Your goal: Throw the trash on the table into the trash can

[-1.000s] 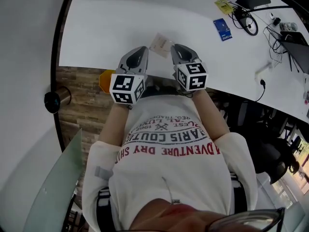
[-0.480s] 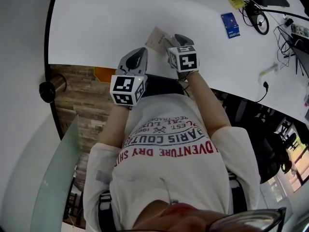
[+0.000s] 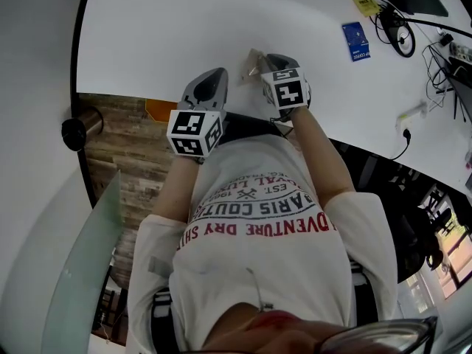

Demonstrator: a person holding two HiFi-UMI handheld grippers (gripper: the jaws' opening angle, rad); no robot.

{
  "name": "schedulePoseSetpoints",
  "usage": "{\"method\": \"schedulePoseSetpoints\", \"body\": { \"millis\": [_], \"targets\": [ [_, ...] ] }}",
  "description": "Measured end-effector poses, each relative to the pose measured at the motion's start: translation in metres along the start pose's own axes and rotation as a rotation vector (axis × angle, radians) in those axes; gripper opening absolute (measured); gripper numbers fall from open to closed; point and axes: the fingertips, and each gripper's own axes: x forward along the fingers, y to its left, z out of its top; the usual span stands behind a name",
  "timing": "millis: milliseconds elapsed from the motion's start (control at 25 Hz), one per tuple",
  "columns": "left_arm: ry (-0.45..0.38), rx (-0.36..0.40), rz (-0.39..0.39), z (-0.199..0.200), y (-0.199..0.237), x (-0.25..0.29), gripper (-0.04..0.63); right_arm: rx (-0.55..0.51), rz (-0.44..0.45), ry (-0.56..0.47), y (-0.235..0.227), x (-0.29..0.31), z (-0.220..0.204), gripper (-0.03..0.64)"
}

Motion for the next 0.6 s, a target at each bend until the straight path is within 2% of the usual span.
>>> {"method": "schedulePoseSetpoints", "body": {
  "millis": [120,360,480,600],
  "targets": [
    [-0.011,0.001,0.012,0.005,-0.002,-0.003,0.023,-0.016,0.039,0.005,0.005,-0.003,-0.002,0.047],
    [-0.048,0.014,0.051,0.006,-0.017,-0.021,0.023,-0.047,0.086,-0.083,0.011,-0.032,0.014,0.030],
    [-0.096,-0.002,0.109,0.005,-0.020,-0.041,0.023,-0.095,0.136,-0.128,0.025,-0.049,0.031,0.029],
    [-0.162,-0.031,0.200,0.002,-0.018,-0.071,0.023,-0.174,0.217,-0.165,0.055,-0.060,0.047,0.030]
  ]
}}
